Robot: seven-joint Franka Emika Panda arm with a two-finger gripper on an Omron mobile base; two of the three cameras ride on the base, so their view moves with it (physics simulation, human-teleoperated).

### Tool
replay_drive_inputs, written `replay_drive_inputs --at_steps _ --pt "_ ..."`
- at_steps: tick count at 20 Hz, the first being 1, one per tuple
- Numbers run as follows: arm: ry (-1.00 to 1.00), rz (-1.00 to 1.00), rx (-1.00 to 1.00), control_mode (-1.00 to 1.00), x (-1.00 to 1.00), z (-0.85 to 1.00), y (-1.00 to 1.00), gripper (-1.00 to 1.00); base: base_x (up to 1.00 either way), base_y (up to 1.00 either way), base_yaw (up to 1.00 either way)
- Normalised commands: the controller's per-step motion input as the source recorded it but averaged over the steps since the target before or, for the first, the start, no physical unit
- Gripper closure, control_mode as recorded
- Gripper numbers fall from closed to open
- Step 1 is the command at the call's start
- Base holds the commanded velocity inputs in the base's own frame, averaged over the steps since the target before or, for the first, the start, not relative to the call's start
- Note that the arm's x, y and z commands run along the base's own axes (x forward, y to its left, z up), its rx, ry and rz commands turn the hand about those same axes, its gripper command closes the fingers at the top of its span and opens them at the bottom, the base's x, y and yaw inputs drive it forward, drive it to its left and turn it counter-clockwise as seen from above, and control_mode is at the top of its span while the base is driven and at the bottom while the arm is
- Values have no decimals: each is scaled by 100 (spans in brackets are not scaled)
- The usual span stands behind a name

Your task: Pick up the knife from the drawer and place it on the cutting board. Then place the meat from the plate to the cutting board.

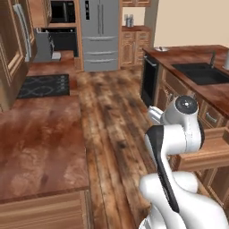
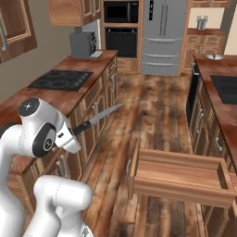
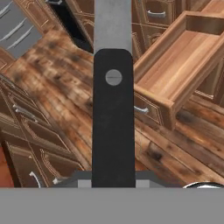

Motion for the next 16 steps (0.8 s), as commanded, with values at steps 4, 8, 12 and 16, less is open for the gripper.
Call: replay_drive_inputs --at_steps 4,8,12,16 --pt "0 0 0 100 0 0 0 100 84 8 -1" --pt "0 0 0 100 0 0 0 100 100 5 0" --pt "0 0 0 100 0 0 0 100 85 -32 0" --pt "0 0 0 100 0 0 0 100 49 -49 0"
